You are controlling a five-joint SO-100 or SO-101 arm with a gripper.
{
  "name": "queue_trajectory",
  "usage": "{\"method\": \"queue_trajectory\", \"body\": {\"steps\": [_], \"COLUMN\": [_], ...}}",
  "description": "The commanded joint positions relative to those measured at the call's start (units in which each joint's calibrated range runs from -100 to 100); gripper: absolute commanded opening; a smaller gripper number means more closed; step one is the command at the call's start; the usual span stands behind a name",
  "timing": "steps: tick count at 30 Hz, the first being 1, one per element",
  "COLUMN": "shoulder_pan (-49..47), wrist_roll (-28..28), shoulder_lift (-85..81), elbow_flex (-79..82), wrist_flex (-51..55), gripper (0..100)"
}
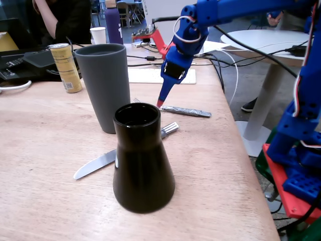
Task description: Grab the fork and place it in gray glass
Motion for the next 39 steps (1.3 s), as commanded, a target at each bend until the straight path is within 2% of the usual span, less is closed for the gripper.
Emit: {"method": "queue_trajectory", "body": {"steps": [1, 11, 17, 26, 31, 39], "shoulder_pan": [0.21, 0.72, 5.97, 8.67, 8.51, 8.34], "wrist_roll": [0.2, 0.15, 0.29, 1.95, 1.95, 1.95], "shoulder_lift": [-0.61, -0.61, 1.36, 1.79, 8.14, 13.97], "elbow_flex": [-2.08, -2.36, -2.64, -2.64, -9.72, -10.0], "wrist_flex": [-0.15, -0.56, -0.65, -0.73, -0.65, -0.65], "gripper": [29, 30, 30, 30, 30, 30]}}
